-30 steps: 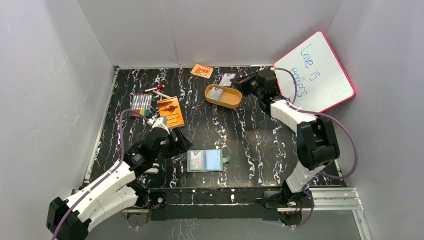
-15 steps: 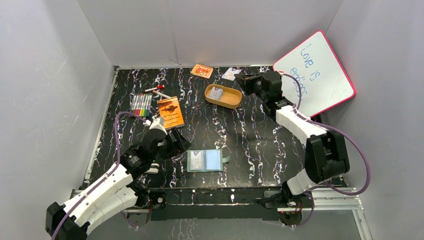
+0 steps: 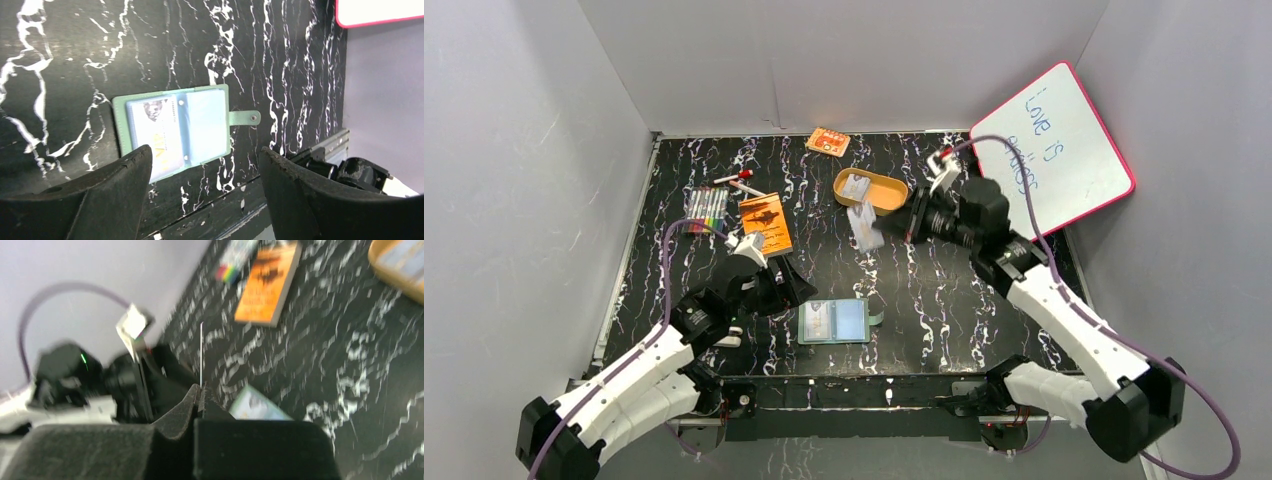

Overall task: Put the credit cards into the card holder
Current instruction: Pick up the credit card from the storage box, then turn over the card slot in the card holder.

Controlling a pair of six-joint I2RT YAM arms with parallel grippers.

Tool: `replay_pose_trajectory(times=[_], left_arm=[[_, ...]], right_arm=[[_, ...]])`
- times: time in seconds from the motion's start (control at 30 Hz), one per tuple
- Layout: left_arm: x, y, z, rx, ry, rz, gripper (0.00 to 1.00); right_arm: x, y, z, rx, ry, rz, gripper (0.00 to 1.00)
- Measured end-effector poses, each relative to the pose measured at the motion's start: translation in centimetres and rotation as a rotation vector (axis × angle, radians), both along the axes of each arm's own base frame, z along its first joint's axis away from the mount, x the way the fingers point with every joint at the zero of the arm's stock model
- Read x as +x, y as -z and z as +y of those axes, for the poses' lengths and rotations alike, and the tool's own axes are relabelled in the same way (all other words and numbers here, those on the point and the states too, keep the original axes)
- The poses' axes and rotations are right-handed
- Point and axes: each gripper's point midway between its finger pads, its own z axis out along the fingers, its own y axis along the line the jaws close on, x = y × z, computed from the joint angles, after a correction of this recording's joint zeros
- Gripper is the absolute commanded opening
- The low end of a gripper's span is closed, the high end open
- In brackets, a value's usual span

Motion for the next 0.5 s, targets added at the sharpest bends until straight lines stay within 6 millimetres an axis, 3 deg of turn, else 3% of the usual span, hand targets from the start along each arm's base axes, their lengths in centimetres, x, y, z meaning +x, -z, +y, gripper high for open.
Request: replay_pose_trajectory(times=[0.07,0.13,0.3,0.4,0.5], left_arm=[[0.0,0.1,-0.7,-0.012,0.030,0.003,0.74],[0.0,0.5,-1.2,-0.023,0.053,0.009,0.72],[-0.5,2.8,-1.7,-0.026,0.075,0.062,0.66],[-0.8,4.5,-1.6,-0.013,0.070,0.101,0.60],[-1.1,6.0,-1.4,0.002,0.058,0.139,0.56]], right_arm=[[-2.7,2.6,0.2,-0.054,-0.069,0.019,0.00],[-4.9,6.6,-0.1,-0.108,-0.110,0.083,0.00],[-8.5,16.3,-2.1,-0.194,-0.095,0.321,0.00],[-9.6,19.5,-2.8,-0.198,-0.054,0.427,0.00],[-9.8,20.6,-2.9,-0.174,-0.020,0.471,0.00]])
